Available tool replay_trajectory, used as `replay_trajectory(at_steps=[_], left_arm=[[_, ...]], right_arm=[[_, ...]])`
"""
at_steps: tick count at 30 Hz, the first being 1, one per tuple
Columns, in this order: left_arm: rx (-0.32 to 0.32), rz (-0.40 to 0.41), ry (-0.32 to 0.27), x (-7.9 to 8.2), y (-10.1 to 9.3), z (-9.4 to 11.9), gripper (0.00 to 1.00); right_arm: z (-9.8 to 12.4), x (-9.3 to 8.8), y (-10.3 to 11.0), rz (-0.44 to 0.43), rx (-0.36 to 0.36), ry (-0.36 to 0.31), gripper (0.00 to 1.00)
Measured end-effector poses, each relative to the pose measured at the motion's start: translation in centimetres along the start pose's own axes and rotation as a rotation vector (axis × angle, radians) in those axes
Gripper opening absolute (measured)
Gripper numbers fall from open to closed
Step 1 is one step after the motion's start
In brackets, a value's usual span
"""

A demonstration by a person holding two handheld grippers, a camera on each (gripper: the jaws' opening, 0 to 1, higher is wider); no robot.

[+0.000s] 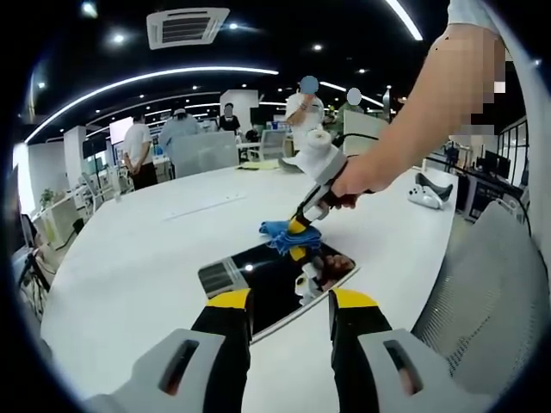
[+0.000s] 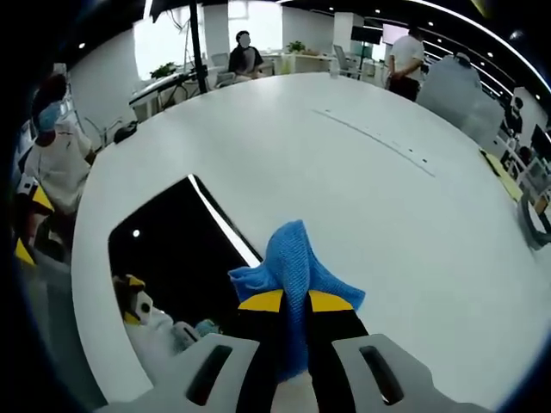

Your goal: Wipe the mirror surface with the cleaning cloth until all visible marks leave the cleaned area.

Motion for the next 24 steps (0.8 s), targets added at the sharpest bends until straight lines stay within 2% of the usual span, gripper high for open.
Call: replay_trajectory(at_steps=[24], left_arm=[[-0.004, -0.007, -0.003, 0.0, -0.1, 0.0, 0.34]], right_arm=[[1.0, -1.2, -0.6, -0.031, -0.022, 0.0, 0.04]])
Point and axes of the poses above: the point that each gripper's makers call its tool centre point, and the gripper's own axes: z roughly backward along the fingers, y roughly to its left, x roughly out of its top, the point moved 4 cm from there along z, roughly backward along the fingers, and after that the axes turned 10 degrees about x, right-handed, at the moved point
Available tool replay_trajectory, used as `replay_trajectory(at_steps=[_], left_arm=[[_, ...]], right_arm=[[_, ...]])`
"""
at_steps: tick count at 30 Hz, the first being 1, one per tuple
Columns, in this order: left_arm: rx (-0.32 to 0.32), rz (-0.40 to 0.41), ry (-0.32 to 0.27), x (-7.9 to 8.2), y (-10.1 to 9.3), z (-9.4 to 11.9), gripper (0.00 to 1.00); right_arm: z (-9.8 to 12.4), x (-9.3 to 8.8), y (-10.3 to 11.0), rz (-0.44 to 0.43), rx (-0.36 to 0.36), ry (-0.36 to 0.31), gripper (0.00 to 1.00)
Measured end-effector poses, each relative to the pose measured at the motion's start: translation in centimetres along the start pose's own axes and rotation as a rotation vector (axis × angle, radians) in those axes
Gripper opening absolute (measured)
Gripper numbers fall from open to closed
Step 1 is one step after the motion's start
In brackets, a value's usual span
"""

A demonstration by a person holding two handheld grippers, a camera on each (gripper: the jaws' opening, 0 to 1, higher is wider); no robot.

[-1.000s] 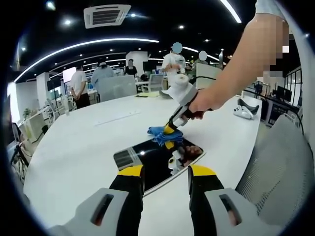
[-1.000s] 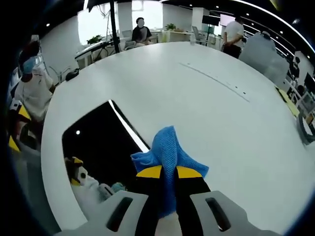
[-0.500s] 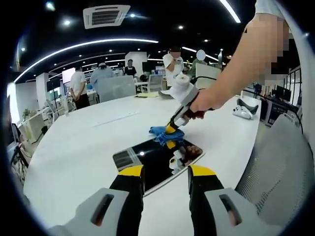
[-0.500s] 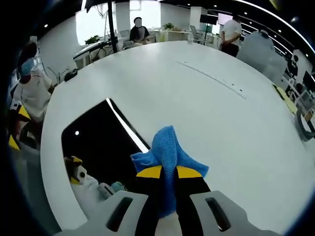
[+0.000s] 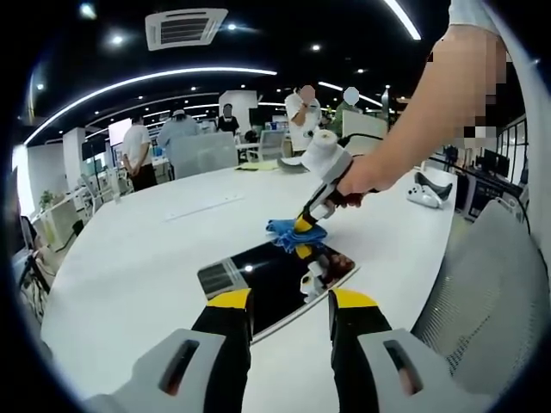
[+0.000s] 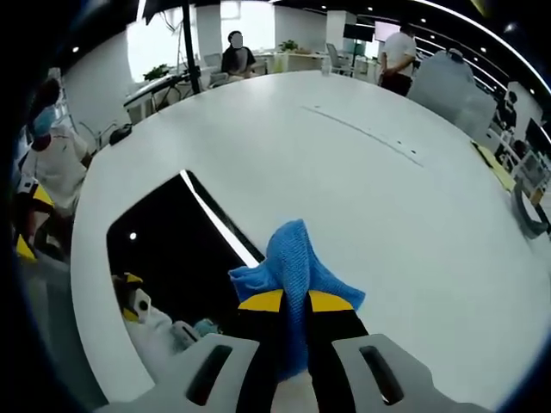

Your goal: Wipe the mirror surface with the cleaning cloth until all visible marks leave the cleaned area.

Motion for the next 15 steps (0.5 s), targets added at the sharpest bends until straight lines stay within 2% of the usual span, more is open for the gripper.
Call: replay_trajectory(at_steps=[15], left_arm=[[0.002, -0.001, 0.002, 0.0, 0.01, 0.04, 0.34]], right_arm=[[0.46, -0.65, 0.44, 0.005, -0.007, -0.01, 0.04]])
Point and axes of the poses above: the point that each gripper's makers call its tool centre point, and the gripper's own axes: z roughly backward along the fingers, y roughly to its left, x roughly out of its top, the point moved 4 cm from there along z, roughly backward along the fingers, and after that the axes turned 10 degrees about x, right-handed, at the moved point
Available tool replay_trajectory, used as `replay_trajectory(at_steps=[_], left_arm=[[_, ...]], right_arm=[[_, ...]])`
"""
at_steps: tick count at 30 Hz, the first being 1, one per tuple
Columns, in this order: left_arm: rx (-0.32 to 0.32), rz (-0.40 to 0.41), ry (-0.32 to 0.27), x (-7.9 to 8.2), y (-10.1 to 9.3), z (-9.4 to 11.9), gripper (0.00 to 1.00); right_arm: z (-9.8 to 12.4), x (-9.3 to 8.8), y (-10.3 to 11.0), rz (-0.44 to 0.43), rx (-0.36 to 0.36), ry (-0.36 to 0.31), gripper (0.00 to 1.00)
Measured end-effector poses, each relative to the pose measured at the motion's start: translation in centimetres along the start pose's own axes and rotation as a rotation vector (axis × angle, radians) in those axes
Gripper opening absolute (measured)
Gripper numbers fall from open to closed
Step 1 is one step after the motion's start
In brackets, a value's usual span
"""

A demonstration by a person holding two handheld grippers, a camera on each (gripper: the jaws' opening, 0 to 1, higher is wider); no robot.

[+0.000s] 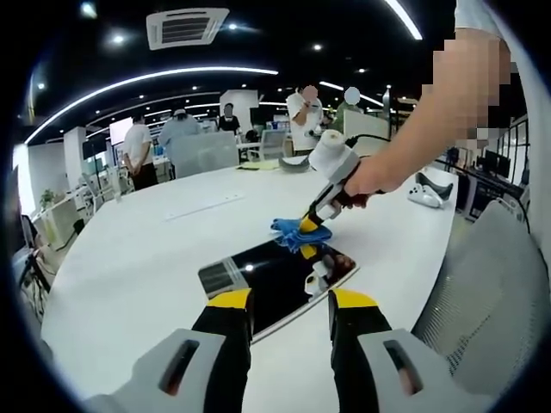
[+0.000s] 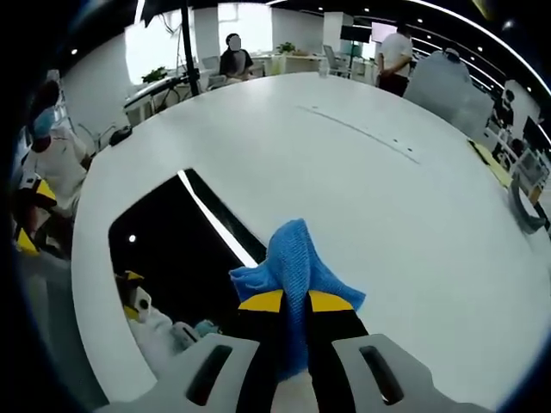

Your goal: Wipe the mirror surface with the cleaning cloth until all visible marks leave the cleaned area.

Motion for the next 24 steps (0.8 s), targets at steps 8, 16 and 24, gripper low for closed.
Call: replay_trajectory(at_steps=[8, 16, 24], left_arm=[[0.0, -0.001, 0.001, 0.04, -0.05, -0.05, 0.33], [-0.002, -0.003, 0.0, 0.04, -0.09, -0.03, 0.33], [-0.003, -0.004, -0.001, 0.03, -0.09, -0.02, 0.33]], right_arm=[[0.1, -0.13, 0.22, 0.004, 0.0, -0.003, 0.04], [0.19, -0.25, 0.42, 0.006, -0.001, 0.002, 0.04], [0.31, -0.43, 0.66, 0.005, -0.004, 0.006, 0.04]])
Point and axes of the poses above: the point that each gripper's makers call its tool centre point, and the gripper's own axes: z roughly backward along the fingers, y roughly to its left, x roughly out of its top, the point moved 4 cm from there along z, roughly backward along the fingers, and after that the axes turned 10 degrees about x, right-handed, at the moved point
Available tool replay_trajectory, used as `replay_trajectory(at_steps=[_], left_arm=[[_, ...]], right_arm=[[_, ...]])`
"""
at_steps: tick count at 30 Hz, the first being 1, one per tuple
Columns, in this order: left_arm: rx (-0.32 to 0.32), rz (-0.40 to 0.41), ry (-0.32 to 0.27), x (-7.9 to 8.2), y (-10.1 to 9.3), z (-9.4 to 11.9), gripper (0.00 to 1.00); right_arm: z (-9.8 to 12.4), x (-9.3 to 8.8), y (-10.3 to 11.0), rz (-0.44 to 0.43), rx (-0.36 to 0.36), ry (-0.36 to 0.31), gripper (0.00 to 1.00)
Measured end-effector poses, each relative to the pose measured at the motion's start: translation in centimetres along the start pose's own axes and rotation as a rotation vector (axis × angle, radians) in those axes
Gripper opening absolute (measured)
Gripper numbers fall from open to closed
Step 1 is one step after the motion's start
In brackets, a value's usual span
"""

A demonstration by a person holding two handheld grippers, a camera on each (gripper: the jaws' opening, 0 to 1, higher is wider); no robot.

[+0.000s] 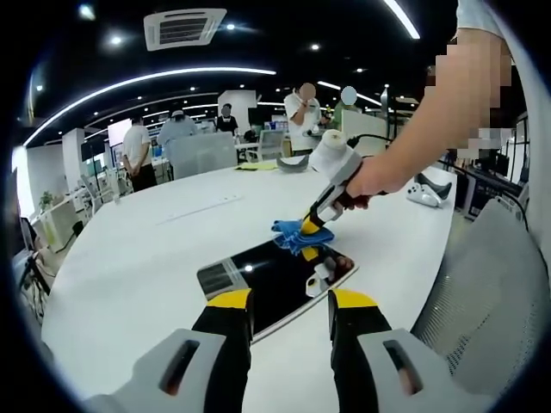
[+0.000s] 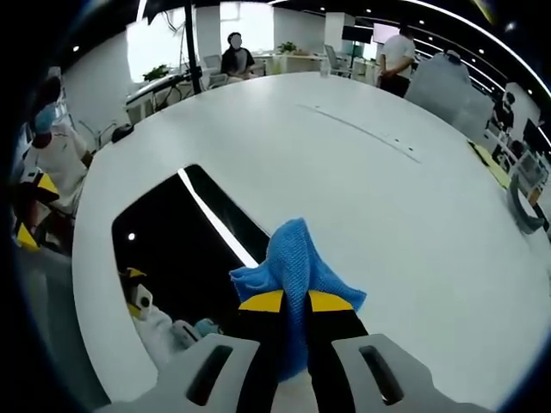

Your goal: Wipe the mirror surface with the cleaning cloth until all visible marks leave the cleaned area.

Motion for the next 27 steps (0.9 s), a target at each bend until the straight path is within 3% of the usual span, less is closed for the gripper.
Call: replay_trajectory(at_steps=[27], left_arm=[[-0.007, -0.003, -0.005, 0.06, -0.13, -0.01, 0.33]], right_arm=[[0.45, -0.79, 0.82, -0.015, 0.001, 0.008, 0.04]])
Point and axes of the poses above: the point that each gripper's makers call its tool centre point, and the gripper's own axes: z roughly backward along the fingers, y roughly to its left, x roughly out of its top, the point moved 4 cm from there along z, roughly backward along the fingers, and after that the axes turned 10 degrees about x, right-handed, at the moved point
